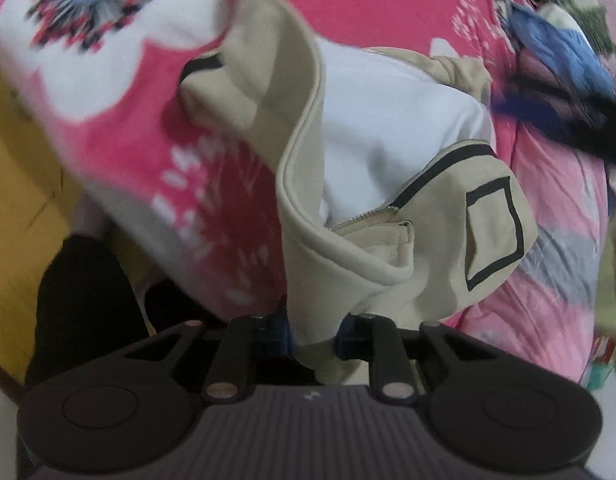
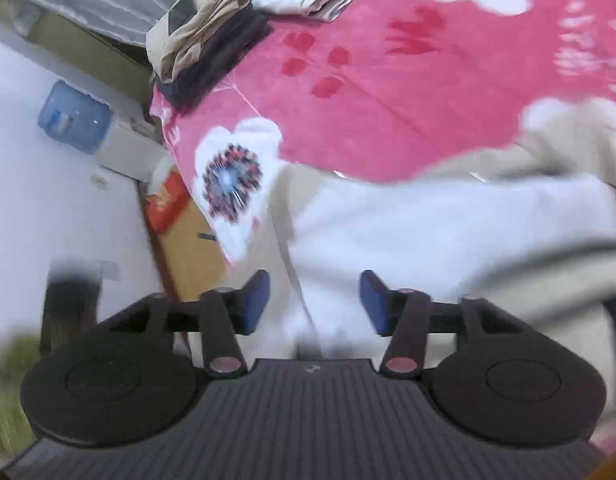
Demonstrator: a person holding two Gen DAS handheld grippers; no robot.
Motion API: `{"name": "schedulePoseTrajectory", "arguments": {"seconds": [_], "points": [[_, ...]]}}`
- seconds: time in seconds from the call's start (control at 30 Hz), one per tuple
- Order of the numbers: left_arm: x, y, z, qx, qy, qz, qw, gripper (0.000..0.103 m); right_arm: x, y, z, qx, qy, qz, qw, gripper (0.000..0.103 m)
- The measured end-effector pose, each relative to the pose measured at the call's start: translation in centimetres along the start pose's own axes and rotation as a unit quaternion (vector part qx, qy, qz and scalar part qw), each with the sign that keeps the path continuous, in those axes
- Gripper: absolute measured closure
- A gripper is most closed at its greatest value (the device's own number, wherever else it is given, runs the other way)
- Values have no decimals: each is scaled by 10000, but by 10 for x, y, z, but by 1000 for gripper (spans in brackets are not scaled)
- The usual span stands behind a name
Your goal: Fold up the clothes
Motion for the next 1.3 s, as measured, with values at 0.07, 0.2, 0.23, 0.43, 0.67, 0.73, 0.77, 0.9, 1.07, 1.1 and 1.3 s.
{"name": "schedulePoseTrajectory", "arguments": {"seconds": [0.07, 0.2, 0.23, 0.43, 0.67, 0.73, 0.77, 0.9, 1.07, 1.1, 1.3], "points": [[5, 7, 2, -66, 44, 174, 9998, 83, 10, -23, -50, 380, -192, -74, 9991, 45], [11, 14, 5, -233, 128, 462, 9986, 83, 34, -47, -130, 1347, -95, -180, 9907, 44], [12, 16, 5, -266, 141, 511, 9982, 83, 42, -50, -152, 1558, 77, -106, 9877, 43], [18, 14, 10, -343, 45, 699, 9970, 85, 37, -42, -224, 2713, 1427, 211, 9516, 62], [2, -18, 48, -579, -258, 25, 9980, 86, 19, -83, -112, 893, 910, -622, 9899, 99], [-15, -38, 70, -795, -326, -421, 9954, 86, 12, -97, -49, -69, 587, -950, 9937, 99], [-26, -49, 81, -924, -332, -650, 9930, 86, 9, -100, -14, -586, 434, -1121, 9910, 99], [-80, -91, 129, -1538, -202, -1732, 9726, 87, -8, -91, 122, -2536, 75, -1657, 9530, 99], [-164, -124, 183, -2076, 377, -3222, 9229, 87, -15, -27, 272, -4414, 405, -2262, 8674, 98], [-179, -128, 193, -2100, 522, -3516, 9108, 87, -8, -14, 294, -4720, 525, -2302, 8494, 98], [-249, -107, 257, -2352, 1278, -4895, 8299, 87, 75, 39, 389, -6105, 1281, -2182, 7505, 98]]}}
Point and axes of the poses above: each gripper's, at about its wrist camera, not at the fingertips, and z roughly against the way its jaws point, x to its left, y to its underside, the point moved 7 cm from there along -z, roughly the way its jaws point, and after that the axes turned 3 degrees about z, right-handed, at the moved point
